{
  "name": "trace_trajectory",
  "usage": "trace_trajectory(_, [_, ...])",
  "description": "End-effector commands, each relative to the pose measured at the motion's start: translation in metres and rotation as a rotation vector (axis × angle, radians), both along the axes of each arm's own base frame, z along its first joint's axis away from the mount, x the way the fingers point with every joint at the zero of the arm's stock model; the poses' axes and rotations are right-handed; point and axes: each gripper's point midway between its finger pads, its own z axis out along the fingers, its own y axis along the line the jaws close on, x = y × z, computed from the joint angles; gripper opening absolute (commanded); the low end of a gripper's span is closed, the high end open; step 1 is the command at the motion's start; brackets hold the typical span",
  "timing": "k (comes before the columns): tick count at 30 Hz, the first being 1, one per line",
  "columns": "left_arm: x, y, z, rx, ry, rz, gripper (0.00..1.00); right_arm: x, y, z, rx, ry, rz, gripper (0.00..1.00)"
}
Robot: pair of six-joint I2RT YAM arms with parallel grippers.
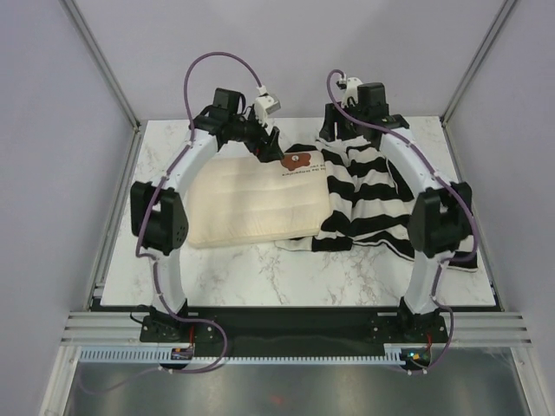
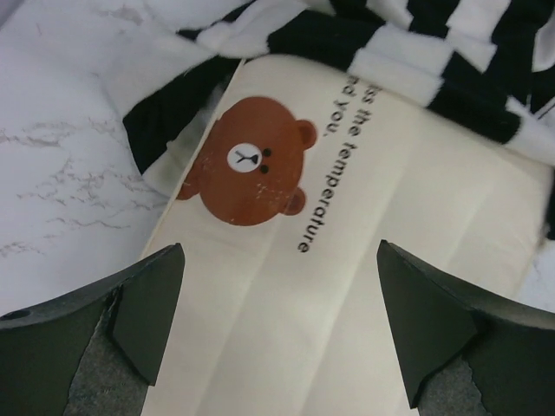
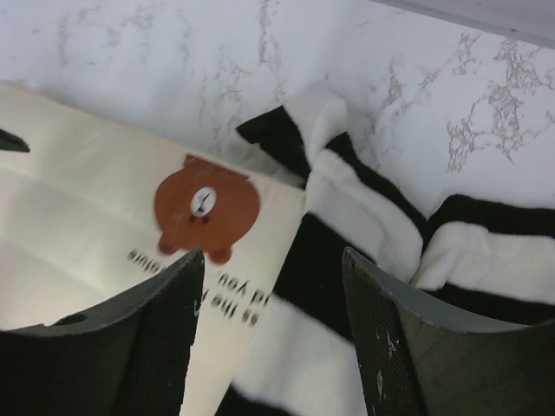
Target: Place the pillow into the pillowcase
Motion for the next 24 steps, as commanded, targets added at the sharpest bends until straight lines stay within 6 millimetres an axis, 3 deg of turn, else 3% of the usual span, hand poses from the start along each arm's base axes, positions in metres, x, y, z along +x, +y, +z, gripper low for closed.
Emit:
trace_trajectory(1, [0.032,0.008,-0.036,0.025,0.044,0.03,1.0,0.045,0.0,-0.047,-0.078,0.045,-0.036,0.7])
trace_trajectory(2, [0.044,0.01,-0.044,0.024,0.035,0.047,1.0,0.053,0.002,-0.055,-0.082,0.05,-0.04,0.7])
trace_trajectory(3, [0.049,0.01,-0.047,0.023,0.028,0.05,1.0,0.062,0.003,-0.079,-0.091,0.081,-0.042,0.7])
trace_trajectory(4, [0.051,0.012,-0.05,0.022,0.03,0.051,1.0,0.072,0.006,-0.073,-0.085,0.057,-0.044,0.71])
trace_trajectory(5, [0.052,0.011,-0.053,0.023,0.031,0.051,1.0,0.077,0.006,-0.079,-0.087,0.061,-0.056,0.72])
trace_trajectory(6, [0.052,0.012,-0.058,0.028,0.037,0.052,1.0,0.082,0.009,-0.097,-0.091,0.083,-0.054,0.72])
trace_trajectory(7, [0.052,0.013,-0.062,0.031,0.039,0.052,1.0,0.086,0.013,-0.096,-0.08,0.077,-0.056,0.72])
trace_trajectory(12, [0.054,0.019,-0.075,0.048,0.027,0.061,1.0,0.088,0.035,-0.131,-0.062,0.12,-0.025,0.68])
trace_trajectory(13, [0.056,0.019,-0.078,0.051,0.021,0.056,1.0,0.087,0.038,-0.136,-0.053,0.13,-0.021,0.65])
trace_trajectory(15, [0.063,0.019,-0.081,0.072,-0.027,0.028,1.0,0.085,0.044,-0.147,-0.035,0.154,-0.006,0.48])
trace_trajectory(16, [0.067,0.02,-0.097,0.092,-0.019,0.022,1.0,0.085,0.047,-0.148,-0.029,0.155,0.002,0.43])
trace_trajectory(17, [0.074,0.022,-0.101,0.114,-0.057,0.006,1.0,0.084,0.048,-0.15,-0.023,0.162,0.007,0.35])
trace_trajectory(19, [0.076,0.022,-0.116,0.131,-0.065,-0.028,1.0,0.08,0.053,-0.149,-0.001,0.172,0.029,0.21])
trace_trajectory(21, [0.074,0.02,-0.13,0.14,-0.063,-0.081,1.0,0.077,0.055,-0.14,0.014,0.167,0.037,0.01])
trace_trajectory(23, [0.072,0.015,-0.133,0.13,-0.063,-0.116,1.0,0.068,0.06,-0.134,0.043,0.182,0.067,0.0])
trace_trajectory(24, [0.072,0.014,-0.132,0.125,-0.062,-0.122,1.0,0.065,0.063,-0.115,0.079,0.162,0.071,0.0])
